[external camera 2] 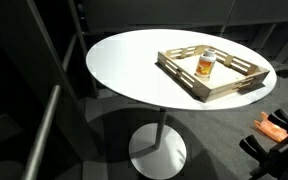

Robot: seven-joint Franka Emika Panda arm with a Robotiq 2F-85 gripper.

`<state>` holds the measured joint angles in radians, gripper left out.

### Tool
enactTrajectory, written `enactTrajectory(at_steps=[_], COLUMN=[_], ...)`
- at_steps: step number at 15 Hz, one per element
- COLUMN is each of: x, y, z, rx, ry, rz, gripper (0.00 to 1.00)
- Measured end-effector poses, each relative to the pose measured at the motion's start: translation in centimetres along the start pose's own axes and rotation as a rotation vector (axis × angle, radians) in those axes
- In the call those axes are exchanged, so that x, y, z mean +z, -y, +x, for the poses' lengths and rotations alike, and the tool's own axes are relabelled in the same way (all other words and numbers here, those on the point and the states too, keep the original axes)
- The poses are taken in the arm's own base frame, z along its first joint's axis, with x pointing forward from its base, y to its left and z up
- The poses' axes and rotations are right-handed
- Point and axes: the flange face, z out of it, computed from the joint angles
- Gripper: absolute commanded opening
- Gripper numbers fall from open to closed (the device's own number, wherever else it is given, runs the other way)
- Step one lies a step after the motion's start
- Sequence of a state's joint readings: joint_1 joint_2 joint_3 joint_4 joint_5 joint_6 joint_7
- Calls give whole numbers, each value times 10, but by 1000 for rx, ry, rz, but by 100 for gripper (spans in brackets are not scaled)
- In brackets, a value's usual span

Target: Pick up the lid and cover the orange and white bottle in the wooden tray

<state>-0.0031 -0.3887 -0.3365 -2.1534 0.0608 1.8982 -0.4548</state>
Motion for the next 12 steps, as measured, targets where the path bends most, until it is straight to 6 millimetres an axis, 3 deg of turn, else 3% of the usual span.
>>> enactTrajectory(at_steps=[8,12], x=[0,5], y=[2,13], z=[1,25], rx=[-3,-33], ry=[2,30], rz=[-2,-17], gripper=[100,100])
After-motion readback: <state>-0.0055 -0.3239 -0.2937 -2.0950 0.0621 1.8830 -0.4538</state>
